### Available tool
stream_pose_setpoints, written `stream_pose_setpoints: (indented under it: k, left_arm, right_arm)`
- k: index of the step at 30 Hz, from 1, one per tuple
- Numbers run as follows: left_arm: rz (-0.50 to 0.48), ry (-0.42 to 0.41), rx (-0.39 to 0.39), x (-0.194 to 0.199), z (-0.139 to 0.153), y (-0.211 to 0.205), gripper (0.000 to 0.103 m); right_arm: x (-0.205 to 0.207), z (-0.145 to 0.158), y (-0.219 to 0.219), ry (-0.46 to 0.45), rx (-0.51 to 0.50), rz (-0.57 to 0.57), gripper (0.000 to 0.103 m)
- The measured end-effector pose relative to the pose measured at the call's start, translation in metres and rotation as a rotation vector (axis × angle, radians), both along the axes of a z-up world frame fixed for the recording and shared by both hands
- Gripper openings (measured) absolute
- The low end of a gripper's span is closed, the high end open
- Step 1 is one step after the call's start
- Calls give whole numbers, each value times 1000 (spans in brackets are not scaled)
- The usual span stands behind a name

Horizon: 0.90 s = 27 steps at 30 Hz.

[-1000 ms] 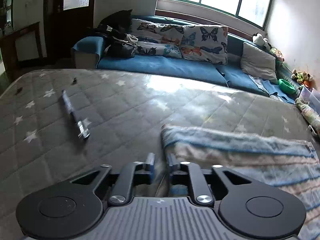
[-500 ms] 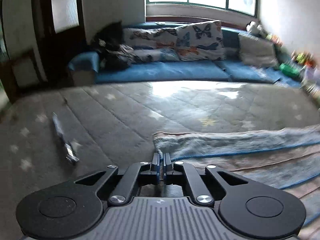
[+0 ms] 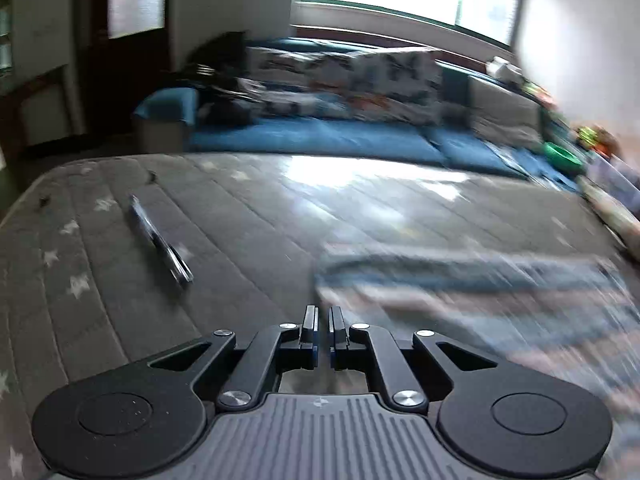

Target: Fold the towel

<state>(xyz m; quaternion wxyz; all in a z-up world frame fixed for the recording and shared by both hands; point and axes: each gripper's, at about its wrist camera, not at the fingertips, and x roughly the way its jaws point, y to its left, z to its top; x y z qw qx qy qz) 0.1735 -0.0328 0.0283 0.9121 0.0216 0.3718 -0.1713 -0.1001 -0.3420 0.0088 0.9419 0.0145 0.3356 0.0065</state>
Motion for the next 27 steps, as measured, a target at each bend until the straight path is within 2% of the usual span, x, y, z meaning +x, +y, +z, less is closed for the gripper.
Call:
stream_pose_setpoints:
  k: [5, 7, 8, 10, 12, 15, 17, 20, 23, 26, 27]
  left_arm:
    - [-117, 21, 10, -62, -8, 5, 6]
    - [-144, 7, 51, -87, -13, 9, 8]
    - [-128, -6, 63, -94, -12, 15, 8]
    - [-96, -32, 87, -108, -12, 27, 23]
    - [-63, -58, 111, -122, -11, 39, 32]
    - [-15, -96, 148, -144, -9, 57, 36]
    - [20, -119, 167, -158, -8, 69, 40]
    - [117, -87, 104, -173, -4, 95, 41]
    - [174, -63, 76, -194, -3, 110, 49]
    - [217, -47, 44, -210, -7, 121, 50]
    - [228, -43, 29, -213, -8, 124, 50]
  right_arm:
    - [3, 0, 3, 15, -10, -4, 68]
    - [4, 1, 4, 23, -9, -4, 69]
    - [5, 2, 4, 29, -8, -5, 69]
    - [5, 2, 4, 36, -7, -2, 73]
    - [6, 2, 5, 39, -11, 5, 75]
    - [7, 0, 6, 47, -16, 26, 84]
    - [7, -1, 9, 44, -39, 37, 86]
    - [6, -1, 9, 45, -38, 36, 86]
    - [6, 2, 11, 54, -44, 50, 83]
    - [6, 14, 23, 61, -37, 124, 75]
    - [6, 20, 33, 57, -27, 173, 69]
